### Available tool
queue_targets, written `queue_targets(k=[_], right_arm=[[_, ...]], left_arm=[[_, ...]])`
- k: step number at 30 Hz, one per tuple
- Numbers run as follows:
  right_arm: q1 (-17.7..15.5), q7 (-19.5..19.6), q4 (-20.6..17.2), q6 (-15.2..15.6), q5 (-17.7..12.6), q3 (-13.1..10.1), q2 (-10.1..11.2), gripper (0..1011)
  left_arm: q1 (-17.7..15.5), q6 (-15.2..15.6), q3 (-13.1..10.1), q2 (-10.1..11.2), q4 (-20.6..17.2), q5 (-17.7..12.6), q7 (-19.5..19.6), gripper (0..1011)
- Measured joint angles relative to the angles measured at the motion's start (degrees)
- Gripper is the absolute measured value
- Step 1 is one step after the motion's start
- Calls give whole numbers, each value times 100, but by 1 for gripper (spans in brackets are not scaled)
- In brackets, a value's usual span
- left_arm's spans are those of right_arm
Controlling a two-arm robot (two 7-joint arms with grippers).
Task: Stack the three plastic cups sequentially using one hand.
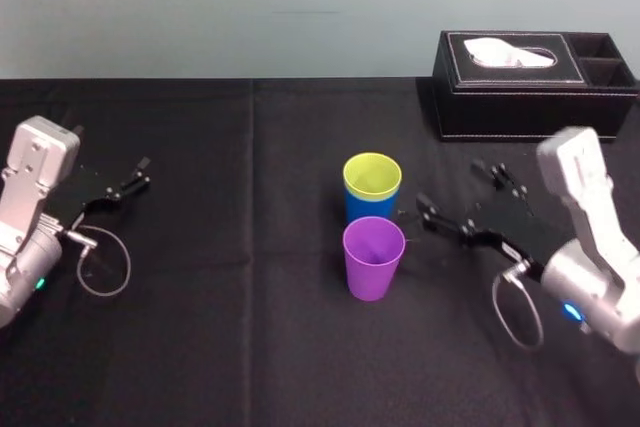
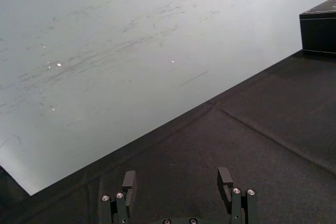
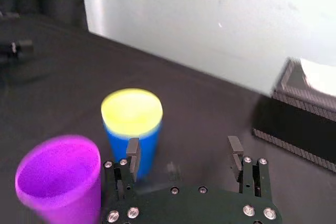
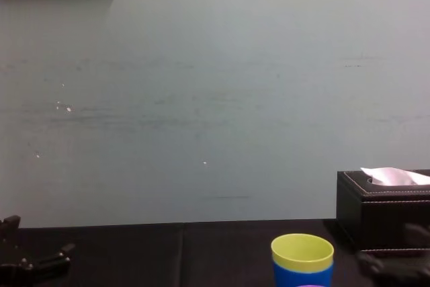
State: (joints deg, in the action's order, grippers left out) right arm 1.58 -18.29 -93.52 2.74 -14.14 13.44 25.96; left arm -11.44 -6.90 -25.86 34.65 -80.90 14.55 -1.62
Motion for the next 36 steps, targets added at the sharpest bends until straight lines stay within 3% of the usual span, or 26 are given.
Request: queue_targets(k=[8,16,20,27,36], right_arm=[[-804,-265,-131,-204,-223,-286,303,1000],[-1221,-600,-282,-618,-127,-90,462,1000],[-1298,-755,-331,-806,-111,40,486,1000],[-1234,-863,-222,-1030,-254,172,345,1000],[-999,-827,-52,-1033,-331,288,158,1000]], left_arm=[[0,0,0,0,0,0,0,1011],[0,0,0,0,0,0,0,1011],[0,0,0,0,0,0,0,1011],[0,0,0,0,0,0,0,1011],[0,0,0,0,0,0,0,1011]])
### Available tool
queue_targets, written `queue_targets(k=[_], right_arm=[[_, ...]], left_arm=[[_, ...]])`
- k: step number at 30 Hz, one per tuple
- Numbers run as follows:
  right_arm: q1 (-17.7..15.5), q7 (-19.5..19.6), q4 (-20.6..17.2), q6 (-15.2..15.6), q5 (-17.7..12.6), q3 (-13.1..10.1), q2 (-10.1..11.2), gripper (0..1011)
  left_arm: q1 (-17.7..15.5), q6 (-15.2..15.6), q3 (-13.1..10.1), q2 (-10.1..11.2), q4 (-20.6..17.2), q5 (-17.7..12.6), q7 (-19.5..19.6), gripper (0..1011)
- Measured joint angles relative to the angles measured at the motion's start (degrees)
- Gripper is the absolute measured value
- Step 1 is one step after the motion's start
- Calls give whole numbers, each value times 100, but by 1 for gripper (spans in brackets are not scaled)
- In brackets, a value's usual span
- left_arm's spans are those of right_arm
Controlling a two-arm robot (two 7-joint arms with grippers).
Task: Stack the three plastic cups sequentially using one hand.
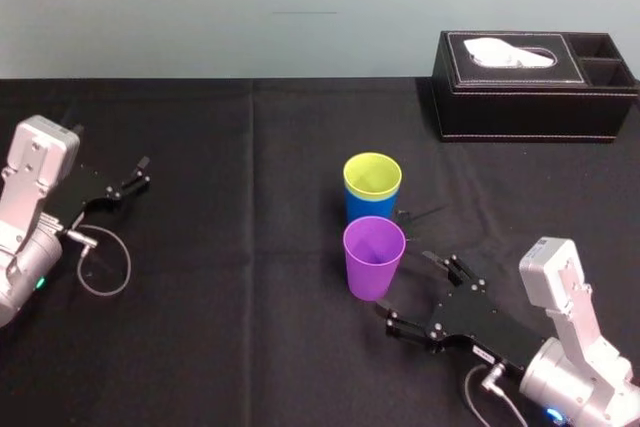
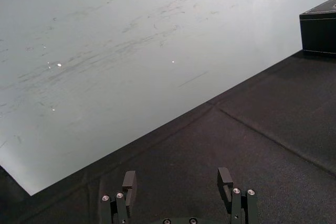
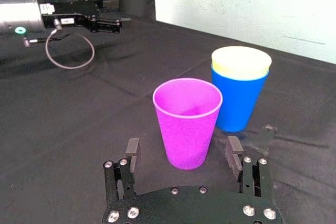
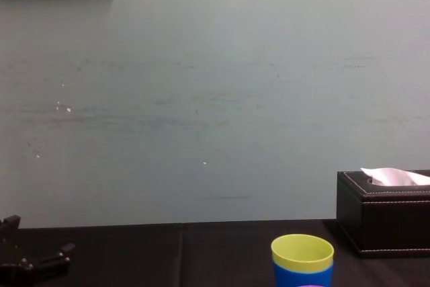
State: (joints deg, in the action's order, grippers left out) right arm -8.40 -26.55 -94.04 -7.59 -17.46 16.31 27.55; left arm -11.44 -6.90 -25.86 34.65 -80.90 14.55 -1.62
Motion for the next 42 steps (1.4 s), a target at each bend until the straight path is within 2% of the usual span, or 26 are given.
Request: queue_targets(k=[12,27,42], right_arm=[[408,137,307,159,-61,158,-287,1000],[774,174,664,181,58,344,-466,1000],[944,182,793,138,110,435,-586,1000]], left_arm=[[0,0,0,0,0,0,0,1011],[0,0,0,0,0,0,0,1011],[0,0,0,0,0,0,0,1011]])
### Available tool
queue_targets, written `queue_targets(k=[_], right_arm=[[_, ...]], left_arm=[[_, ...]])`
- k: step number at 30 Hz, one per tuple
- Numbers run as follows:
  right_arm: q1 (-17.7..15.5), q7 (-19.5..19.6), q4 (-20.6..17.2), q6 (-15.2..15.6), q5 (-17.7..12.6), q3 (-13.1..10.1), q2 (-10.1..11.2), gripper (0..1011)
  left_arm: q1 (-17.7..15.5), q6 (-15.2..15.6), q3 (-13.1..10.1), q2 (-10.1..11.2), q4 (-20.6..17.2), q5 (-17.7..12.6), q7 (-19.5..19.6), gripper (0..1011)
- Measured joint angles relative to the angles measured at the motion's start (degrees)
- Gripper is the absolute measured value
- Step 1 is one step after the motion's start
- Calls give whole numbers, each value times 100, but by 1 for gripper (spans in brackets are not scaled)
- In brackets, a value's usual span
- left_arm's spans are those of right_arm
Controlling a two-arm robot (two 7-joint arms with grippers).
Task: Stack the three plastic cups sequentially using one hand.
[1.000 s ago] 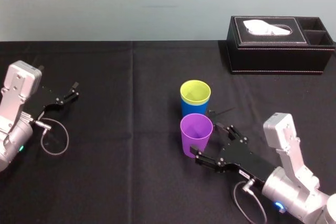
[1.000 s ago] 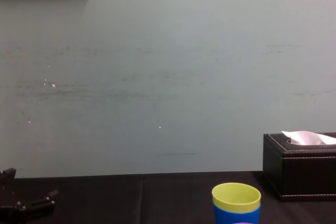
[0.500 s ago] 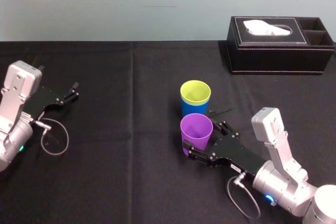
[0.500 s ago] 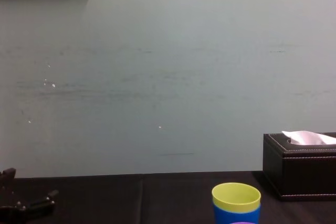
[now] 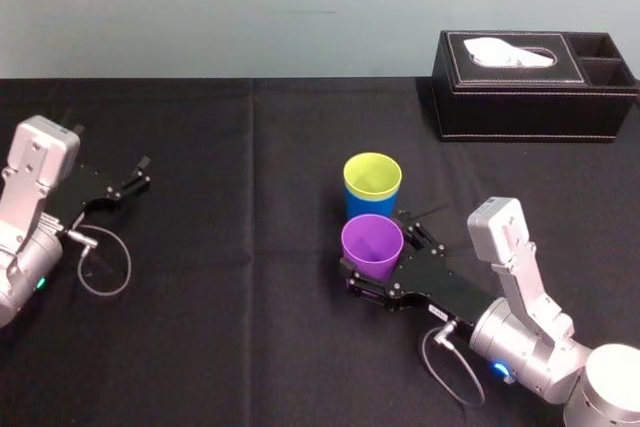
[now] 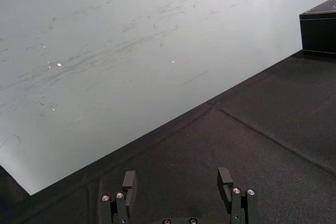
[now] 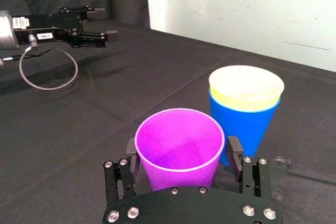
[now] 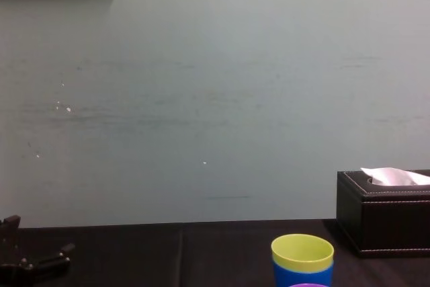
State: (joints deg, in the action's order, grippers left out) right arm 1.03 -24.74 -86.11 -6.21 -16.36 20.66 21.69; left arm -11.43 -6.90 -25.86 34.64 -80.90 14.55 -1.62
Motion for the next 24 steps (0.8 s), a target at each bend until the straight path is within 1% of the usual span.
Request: queue_targets(k=[16,18,19,20,22,24], right_arm=[[17,-61,39,9,-66,46,-34,993],[16,-61,39,10,-66,45,-33,970],[16,-60,38,10,-65,45,-33,934],[16,-60,38,11,-65,44,-33,927],[15,-59,36,12,-65,43,-32,862],[14,-59,36,12,-64,42,-31,824]], left_arm=[[0,0,0,0,0,0,0,1011],[0,0,0,0,0,0,0,1012],[0,0,0,0,0,0,0,1011],[0,0,0,0,0,0,0,1012],[0,0,0,0,0,0,0,1011],[0,0,0,0,0,0,0,1011]])
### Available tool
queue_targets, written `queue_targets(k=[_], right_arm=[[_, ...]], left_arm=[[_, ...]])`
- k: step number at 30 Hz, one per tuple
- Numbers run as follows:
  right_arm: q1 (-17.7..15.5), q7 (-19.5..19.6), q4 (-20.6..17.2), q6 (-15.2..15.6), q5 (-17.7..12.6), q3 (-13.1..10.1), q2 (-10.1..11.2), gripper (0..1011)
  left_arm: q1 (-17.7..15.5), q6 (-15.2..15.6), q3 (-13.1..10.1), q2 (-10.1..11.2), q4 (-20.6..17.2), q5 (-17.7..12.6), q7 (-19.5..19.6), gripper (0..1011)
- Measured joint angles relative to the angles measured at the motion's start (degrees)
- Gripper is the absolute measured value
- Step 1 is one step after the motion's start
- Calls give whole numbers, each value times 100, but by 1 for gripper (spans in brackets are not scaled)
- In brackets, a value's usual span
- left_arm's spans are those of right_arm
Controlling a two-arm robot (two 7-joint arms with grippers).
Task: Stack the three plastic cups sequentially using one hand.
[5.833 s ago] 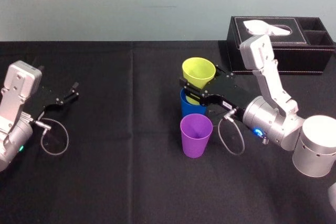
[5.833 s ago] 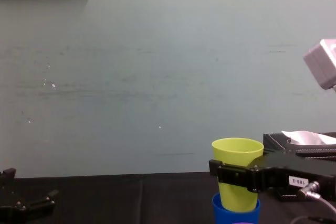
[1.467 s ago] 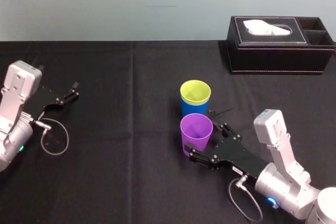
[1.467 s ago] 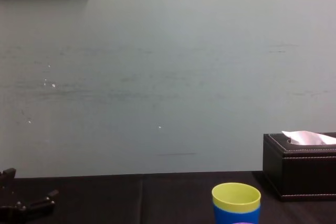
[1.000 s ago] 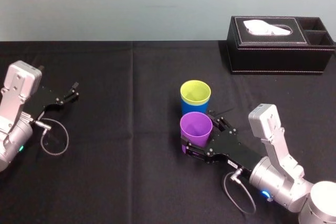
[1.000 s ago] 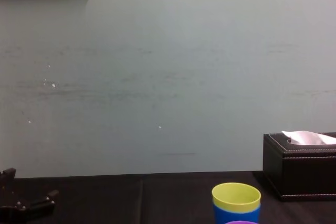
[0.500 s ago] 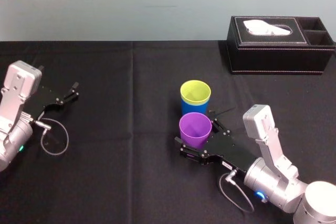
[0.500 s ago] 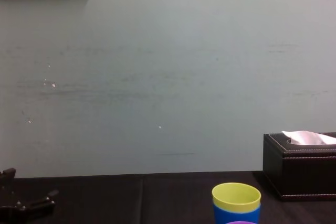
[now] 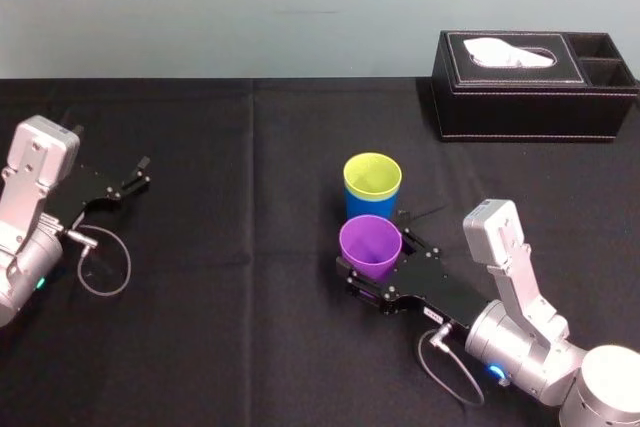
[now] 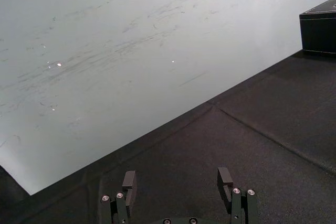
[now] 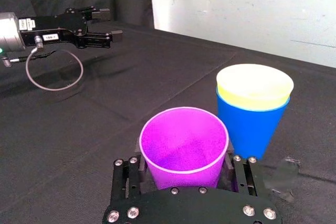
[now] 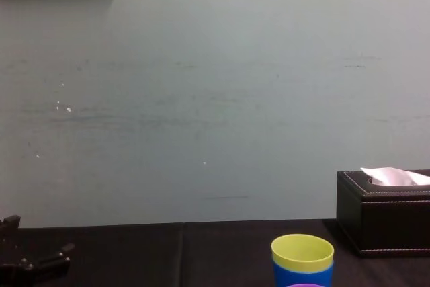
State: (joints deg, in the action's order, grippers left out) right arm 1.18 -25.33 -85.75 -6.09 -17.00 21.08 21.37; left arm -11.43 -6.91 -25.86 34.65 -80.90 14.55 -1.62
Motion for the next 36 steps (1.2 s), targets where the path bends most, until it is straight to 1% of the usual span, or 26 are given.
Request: queue_targets(k=[2,5,13,18,23,29,36], right_arm=[[-1,0,-1,0,1,-1,1,778],[-2,0,-3,0,2,-3,2,755],[-38,31,-146,6,101,7,80,735],[-60,39,-354,113,124,-25,185,735],[-100,56,-635,294,108,-99,308,735],[-119,87,-1007,530,-9,-261,487,735],[-44,99,-1179,630,-89,-385,599,735]], left_arm=[[0,0,0,0,0,0,0,1011],[0,0,0,0,0,0,0,1011],[0,0,0,0,0,0,0,1011],[0,0,0,0,0,0,0,1011],[0,0,0,0,0,0,0,1012],[0,0,0,0,0,0,0,1011],[0,0,0,0,0,0,0,1011]])
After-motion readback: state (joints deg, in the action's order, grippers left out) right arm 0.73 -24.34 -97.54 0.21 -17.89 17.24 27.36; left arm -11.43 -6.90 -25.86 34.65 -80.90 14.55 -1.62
